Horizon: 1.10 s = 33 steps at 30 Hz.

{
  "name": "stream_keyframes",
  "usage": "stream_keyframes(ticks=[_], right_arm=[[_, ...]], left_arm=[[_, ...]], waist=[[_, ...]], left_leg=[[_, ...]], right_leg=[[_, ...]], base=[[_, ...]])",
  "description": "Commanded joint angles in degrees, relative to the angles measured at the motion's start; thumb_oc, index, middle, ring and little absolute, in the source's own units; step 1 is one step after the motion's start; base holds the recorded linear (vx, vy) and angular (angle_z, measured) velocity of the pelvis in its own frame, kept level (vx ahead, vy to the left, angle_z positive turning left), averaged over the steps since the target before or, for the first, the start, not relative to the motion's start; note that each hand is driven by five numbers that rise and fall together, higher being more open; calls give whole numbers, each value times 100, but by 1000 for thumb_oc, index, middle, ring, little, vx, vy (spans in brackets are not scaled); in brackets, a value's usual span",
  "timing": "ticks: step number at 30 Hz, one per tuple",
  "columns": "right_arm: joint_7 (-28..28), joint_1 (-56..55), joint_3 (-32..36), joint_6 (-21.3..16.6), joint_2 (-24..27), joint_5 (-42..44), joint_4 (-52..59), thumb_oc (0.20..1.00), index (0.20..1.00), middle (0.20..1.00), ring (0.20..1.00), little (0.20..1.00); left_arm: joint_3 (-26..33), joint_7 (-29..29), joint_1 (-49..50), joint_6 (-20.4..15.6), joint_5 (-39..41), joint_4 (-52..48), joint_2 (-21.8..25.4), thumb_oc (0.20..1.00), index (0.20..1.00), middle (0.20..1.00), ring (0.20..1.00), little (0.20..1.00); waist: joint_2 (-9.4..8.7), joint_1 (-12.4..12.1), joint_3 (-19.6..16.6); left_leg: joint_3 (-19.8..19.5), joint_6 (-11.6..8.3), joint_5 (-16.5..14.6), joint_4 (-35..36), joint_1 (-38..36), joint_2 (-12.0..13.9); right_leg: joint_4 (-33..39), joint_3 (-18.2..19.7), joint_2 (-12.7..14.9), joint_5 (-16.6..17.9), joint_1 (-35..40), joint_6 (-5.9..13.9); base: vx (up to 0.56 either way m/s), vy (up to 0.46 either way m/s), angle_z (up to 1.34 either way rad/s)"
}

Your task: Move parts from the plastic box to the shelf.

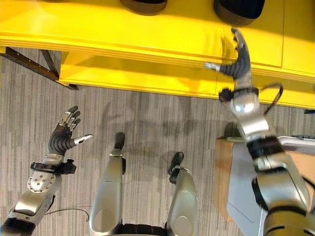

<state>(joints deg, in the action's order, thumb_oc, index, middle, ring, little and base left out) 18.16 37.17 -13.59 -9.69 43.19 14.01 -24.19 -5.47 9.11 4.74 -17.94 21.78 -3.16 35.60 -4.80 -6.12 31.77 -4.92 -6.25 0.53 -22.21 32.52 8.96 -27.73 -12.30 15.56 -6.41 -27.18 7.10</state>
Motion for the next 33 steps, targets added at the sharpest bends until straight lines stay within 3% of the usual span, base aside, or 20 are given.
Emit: stream_keyframes(ticks=[1,6,16,21,25,27,33], right_arm=[[-44,161,360,-374,176,34,184,1000,1000,1000,1000,1000],[-286,-1238,1115,-503,-118,-124,1256,1000,1000,1000,1000,1000],[-487,-1866,1226,-512,-586,-433,1677,1000,1000,1000,1000,1000],[-755,-2484,1330,-576,-1035,-322,2098,1000,1000,1000,1000,1000],[-1229,-3563,1562,-694,-1654,486,2621,1000,1000,1000,1000,1000],[-1591,-4236,1603,-594,-1885,706,2762,1000,1000,1000,1000,1000],[-2033,-5083,1558,-429,-2241,1270,2765,1000,1000,1000,1000,1000]], left_arm=[[306,-12,281,-170,-165,-338,-5,1000,1000,1000,1000,1000],[365,-220,433,-116,-262,-377,62,1000,1000,1000,1000,1000],[299,-458,456,-93,-334,-300,-25,1000,1000,1000,1000,1000],[353,-593,504,-65,-252,-258,-226,1000,1000,1000,1000,1000],[438,-772,708,-37,-58,-243,-508,1000,1000,1000,1000,1000],[592,-963,1004,6,127,-286,-729,1000,1000,1000,1000,1000],[802,-1301,1410,104,747,-303,-1099,1000,1000,1000,1000,1000]], waist=[[-163,70,-198],[-212,148,-270],[-222,293,-840],[-221,459,-1358],[-209,622,-1899],[-187,714,-2258],[-128,829,-2715]], left_leg=[[16,205,-495,-278,-61,23],[47,190,-451,-52,-607,49],[140,151,-188,715,-1441,98],[274,154,-19,1281,-1939,132],[467,159,72,1792,-2416,159],[646,169,119,2134,-2740,160],[904,196,57,2369,-3185,128]], right_leg=[[183,275,-172,284,173,-49],[523,222,-158,374,774,8],[1292,104,-138,589,1569,130],[1809,59,-149,744,1987,214],[2274,60,-151,900,2369,317],[2498,131,-147,1012,2528,381],[2707,302,-73,1116,2764,476]], base=[[-13,-9,-8],[-1,-10,-4],[51,-14,1],[94,-13,1],[127,33,-6],[118,67,-22],[57,56,-22]])
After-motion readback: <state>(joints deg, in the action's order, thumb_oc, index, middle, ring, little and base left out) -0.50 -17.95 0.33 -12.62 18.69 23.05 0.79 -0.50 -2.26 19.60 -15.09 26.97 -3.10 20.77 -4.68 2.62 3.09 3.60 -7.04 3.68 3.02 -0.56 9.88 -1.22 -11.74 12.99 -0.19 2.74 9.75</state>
